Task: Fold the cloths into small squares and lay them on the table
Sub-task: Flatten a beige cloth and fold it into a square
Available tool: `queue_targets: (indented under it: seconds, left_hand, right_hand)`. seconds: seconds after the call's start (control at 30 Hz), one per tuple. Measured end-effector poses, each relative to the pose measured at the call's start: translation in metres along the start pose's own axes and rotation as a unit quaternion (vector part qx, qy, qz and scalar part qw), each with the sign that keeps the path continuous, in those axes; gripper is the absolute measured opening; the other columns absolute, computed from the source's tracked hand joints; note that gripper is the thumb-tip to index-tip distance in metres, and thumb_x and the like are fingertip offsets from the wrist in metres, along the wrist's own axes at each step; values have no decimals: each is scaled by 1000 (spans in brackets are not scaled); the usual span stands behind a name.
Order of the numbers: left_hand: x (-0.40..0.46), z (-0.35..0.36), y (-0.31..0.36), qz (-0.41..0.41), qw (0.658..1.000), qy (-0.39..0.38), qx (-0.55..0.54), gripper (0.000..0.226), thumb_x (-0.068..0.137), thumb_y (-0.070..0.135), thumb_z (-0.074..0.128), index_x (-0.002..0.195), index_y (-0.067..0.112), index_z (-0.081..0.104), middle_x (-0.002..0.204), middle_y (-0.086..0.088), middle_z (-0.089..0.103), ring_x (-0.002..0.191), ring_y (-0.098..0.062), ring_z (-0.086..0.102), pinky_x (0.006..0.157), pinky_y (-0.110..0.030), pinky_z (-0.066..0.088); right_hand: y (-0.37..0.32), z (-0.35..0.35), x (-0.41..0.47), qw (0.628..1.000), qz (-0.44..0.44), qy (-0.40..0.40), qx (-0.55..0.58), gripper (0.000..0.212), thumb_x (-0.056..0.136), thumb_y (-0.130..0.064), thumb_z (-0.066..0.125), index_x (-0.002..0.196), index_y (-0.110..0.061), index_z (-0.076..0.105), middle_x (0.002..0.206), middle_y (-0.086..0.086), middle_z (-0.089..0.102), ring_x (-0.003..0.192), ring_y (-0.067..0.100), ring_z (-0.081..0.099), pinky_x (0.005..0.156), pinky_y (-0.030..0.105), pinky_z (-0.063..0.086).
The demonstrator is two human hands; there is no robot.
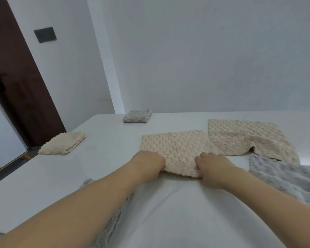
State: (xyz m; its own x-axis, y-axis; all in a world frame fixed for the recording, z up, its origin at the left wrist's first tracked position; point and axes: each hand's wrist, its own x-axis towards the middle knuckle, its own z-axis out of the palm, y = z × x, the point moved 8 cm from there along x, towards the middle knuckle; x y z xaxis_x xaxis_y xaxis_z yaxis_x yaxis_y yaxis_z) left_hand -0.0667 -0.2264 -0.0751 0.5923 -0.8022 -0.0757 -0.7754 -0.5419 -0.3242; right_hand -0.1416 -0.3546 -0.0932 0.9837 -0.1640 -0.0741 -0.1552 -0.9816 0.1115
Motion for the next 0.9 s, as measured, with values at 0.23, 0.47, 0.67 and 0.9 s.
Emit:
queue_targets:
  seconds: [0.23, 0.47, 0.67, 0.9]
  left_hand:
    - [-7, -76, -48, -110, 898, 71, -421, 22, 79, -4, 37, 69, 13, 46, 62, -4, 42, 57, -21, 41, 52, -26, 30]
    - [-9, -118, -100, -149, 802, 42, -577, 25, 83, 5, 41, 60, 17, 40, 56, -1, 34, 43, -17, 27, 42, -23, 21]
    - [30, -80, -117, -165, 857, 70, -484, 33, 89, 2, 46, 64, 17, 29, 62, 3, 26, 52, -14, 21, 46, -25, 18]
    - [93, 22, -141, -197, 891, 49, -406, 30, 95, 25, 46, 67, 16, 38, 65, -2, 42, 58, -19, 40, 55, -28, 31]
  right_hand:
    - [45, -99, -12, 973, 103, 181, 101, 12, 86, -8, 43, 82, -16, 50, 92, 6, 60, 79, 26, 52, 62, 30, 37]
    - [61, -225, -20, 888, 112, 443, 49, 16, 81, -6, 44, 71, -8, 57, 67, 7, 57, 70, 30, 48, 63, 35, 33]
    - [63, -189, 43, 905, 128, 406, 1, 19, 82, -11, 40, 63, -13, 40, 64, 2, 43, 74, 25, 38, 69, 35, 24]
    - [66, -76, 155, 956, 119, 268, -19, 22, 90, -16, 42, 101, -16, 60, 94, 4, 56, 93, 26, 48, 81, 37, 34]
